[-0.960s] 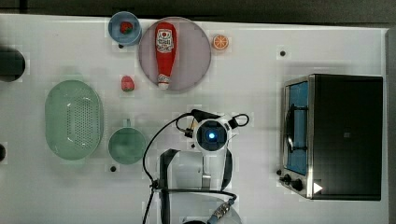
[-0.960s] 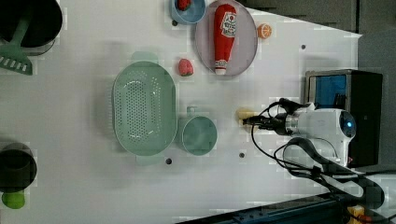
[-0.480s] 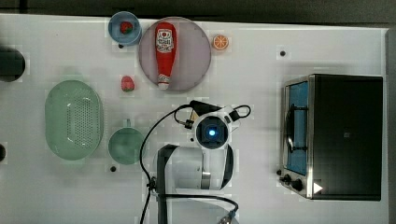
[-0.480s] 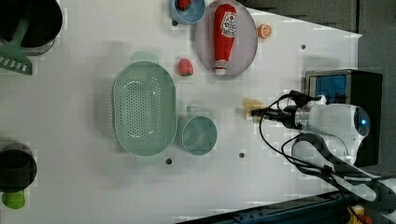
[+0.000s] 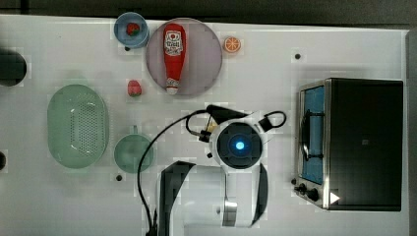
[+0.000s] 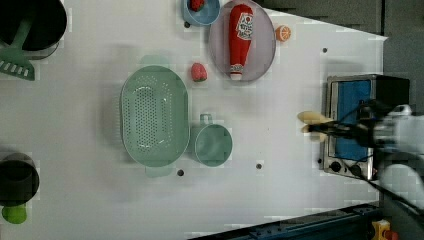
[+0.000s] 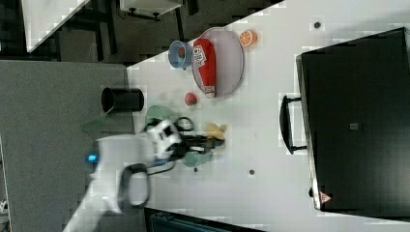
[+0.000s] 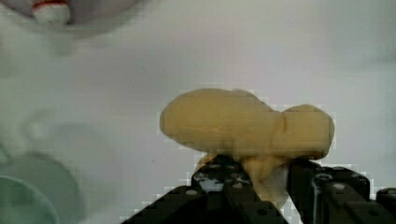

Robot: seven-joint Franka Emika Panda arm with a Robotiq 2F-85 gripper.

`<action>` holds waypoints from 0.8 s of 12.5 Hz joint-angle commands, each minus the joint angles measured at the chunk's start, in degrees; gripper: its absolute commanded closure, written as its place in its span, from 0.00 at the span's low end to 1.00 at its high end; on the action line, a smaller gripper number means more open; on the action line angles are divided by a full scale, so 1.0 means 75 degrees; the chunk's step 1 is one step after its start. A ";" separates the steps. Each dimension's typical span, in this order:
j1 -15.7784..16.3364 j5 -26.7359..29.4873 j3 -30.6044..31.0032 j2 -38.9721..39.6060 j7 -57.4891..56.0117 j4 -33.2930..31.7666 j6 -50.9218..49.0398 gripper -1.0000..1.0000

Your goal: Pick Banana and place it in mug.

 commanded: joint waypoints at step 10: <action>0.0347 0.0358 0.1962 -0.1625 0.2726 0.1115 -0.2637 0.73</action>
